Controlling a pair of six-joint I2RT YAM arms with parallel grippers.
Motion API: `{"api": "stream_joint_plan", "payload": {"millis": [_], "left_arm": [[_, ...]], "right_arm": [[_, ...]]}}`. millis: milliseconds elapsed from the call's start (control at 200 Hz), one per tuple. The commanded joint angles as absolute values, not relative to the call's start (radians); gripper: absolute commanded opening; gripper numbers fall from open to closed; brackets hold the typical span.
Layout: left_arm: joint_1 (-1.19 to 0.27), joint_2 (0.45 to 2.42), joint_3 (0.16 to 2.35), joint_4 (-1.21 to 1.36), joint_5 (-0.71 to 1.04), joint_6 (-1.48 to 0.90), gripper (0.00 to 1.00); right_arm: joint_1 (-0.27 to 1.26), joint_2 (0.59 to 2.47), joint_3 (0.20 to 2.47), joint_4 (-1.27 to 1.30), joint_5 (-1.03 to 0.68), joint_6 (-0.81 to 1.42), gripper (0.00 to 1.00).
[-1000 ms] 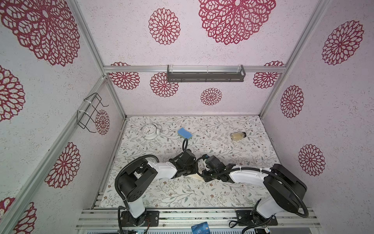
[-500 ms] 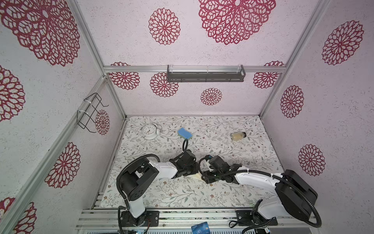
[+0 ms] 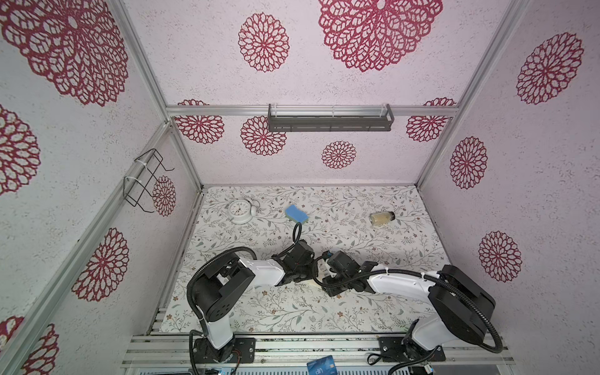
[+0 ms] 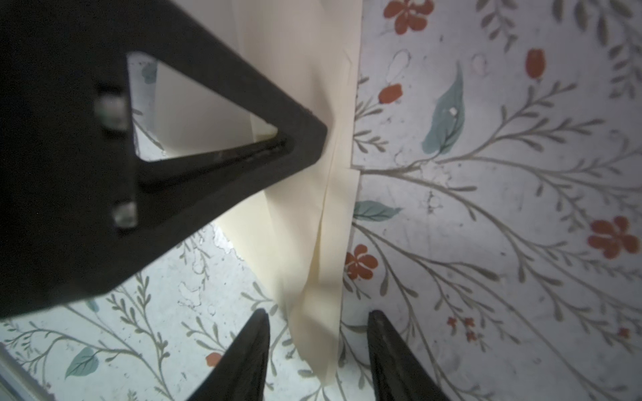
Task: Fold a paper plane with a square sheet of paper (fold left side to right side)
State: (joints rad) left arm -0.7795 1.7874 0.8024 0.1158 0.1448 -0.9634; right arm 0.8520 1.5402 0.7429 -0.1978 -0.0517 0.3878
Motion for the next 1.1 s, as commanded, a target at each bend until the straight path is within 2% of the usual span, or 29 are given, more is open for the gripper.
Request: {"api": "stream_joint_plan", "payload": {"millis": [0,270,400,510,1091], "left_arm": [[-0.773,1.810,0.810,0.110,0.140,-0.973,0.00],[-0.772,1.807,0.814,0.120,0.150,-0.977,0.00],[-0.766,1.798,0.824,0.117,0.161,-0.974,0.00],[-0.756,1.791,0.835,0.115,0.173,-0.970,0.00],[-0.741,1.661,0.785,0.072,0.180,-0.953,0.00]], "right_arm": [[0.872,1.565,0.771,-0.240,0.011,0.352,0.46],[0.912,1.598,0.766,-0.261,0.080,0.342,0.38],[0.915,1.605,0.752,-0.254,0.094,0.353,0.28],[0.915,1.602,0.741,-0.242,0.094,0.359,0.24],[0.910,1.589,0.729,-0.213,0.005,0.375,0.15]]}}
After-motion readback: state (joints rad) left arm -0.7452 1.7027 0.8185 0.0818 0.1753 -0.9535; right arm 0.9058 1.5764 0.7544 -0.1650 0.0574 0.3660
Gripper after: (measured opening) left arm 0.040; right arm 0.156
